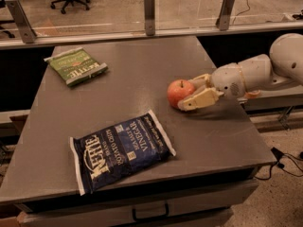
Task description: Move apple near blue chip bag
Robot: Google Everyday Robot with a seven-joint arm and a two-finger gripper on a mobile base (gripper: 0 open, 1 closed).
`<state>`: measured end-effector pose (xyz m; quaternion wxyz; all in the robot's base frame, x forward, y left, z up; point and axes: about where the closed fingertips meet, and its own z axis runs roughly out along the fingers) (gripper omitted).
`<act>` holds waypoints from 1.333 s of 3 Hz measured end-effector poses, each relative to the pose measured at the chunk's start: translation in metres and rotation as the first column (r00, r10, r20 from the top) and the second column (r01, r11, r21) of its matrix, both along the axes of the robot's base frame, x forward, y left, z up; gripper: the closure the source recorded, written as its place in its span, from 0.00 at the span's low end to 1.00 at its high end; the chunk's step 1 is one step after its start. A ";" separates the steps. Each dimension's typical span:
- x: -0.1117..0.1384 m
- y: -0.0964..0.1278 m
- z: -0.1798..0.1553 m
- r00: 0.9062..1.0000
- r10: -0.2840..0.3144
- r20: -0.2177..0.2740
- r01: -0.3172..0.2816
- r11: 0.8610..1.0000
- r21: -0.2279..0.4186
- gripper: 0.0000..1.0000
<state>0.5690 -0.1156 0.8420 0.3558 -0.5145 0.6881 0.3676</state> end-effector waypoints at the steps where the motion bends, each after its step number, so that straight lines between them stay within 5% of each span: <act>1: -0.009 0.004 -0.002 0.999 0.032 -0.009 -0.032 0.999 0.002 0.81; 4: -0.054 0.049 -0.003 0.976 0.219 -0.003 -0.218 0.972 0.086 0.12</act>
Offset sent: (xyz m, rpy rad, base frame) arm -0.0622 0.0398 0.0019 0.0785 0.0157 0.2337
